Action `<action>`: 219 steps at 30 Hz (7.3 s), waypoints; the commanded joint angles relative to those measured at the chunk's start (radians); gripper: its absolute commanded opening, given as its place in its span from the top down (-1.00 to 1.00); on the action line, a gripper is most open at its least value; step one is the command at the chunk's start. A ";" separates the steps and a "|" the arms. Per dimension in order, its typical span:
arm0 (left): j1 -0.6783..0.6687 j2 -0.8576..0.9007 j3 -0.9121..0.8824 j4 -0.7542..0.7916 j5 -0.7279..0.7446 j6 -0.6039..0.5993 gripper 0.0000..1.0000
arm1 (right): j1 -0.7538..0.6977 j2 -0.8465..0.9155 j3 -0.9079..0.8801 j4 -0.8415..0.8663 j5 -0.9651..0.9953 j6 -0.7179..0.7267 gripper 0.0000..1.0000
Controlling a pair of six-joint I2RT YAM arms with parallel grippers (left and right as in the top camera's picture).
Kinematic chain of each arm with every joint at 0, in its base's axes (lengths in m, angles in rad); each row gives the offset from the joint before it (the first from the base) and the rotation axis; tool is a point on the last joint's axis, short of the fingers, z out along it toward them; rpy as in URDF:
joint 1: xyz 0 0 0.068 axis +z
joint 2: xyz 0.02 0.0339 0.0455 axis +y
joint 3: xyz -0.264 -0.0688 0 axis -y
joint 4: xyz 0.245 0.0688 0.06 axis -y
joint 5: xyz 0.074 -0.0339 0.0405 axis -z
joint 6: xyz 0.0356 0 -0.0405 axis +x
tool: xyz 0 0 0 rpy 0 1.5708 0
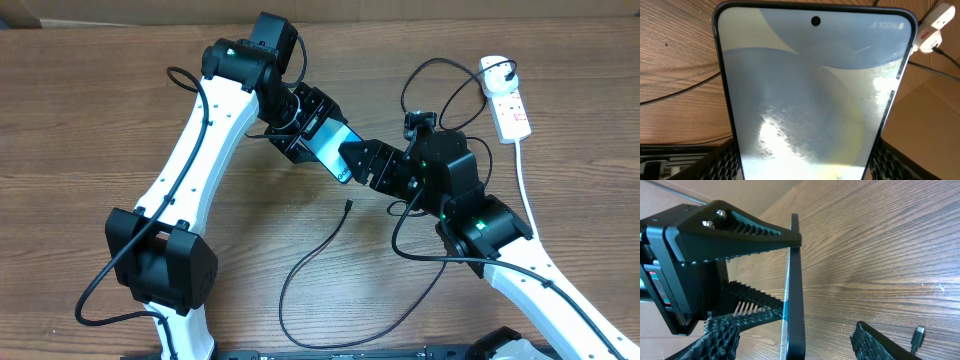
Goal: Plug charger to phone and switch on socket
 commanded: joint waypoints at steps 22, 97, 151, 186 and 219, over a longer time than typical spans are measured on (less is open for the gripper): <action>-0.027 -0.030 0.023 -0.001 -0.031 -0.049 -0.38 | 0.004 0.039 0.014 0.032 0.007 0.019 0.02; -0.010 -0.053 0.023 0.042 -0.043 0.080 -0.91 | 0.003 0.040 0.014 0.025 -0.043 0.042 0.93; 0.059 -0.872 -0.789 0.408 -0.263 -0.001 -0.82 | -0.025 0.040 0.014 0.084 -0.233 0.607 0.93; 0.062 -0.605 -0.789 0.763 0.065 -0.252 -0.17 | -0.025 0.040 0.014 0.182 -0.294 0.883 0.93; 0.082 -0.605 -0.789 0.767 0.032 -0.301 0.18 | -0.025 0.040 0.014 0.232 -0.362 0.913 0.93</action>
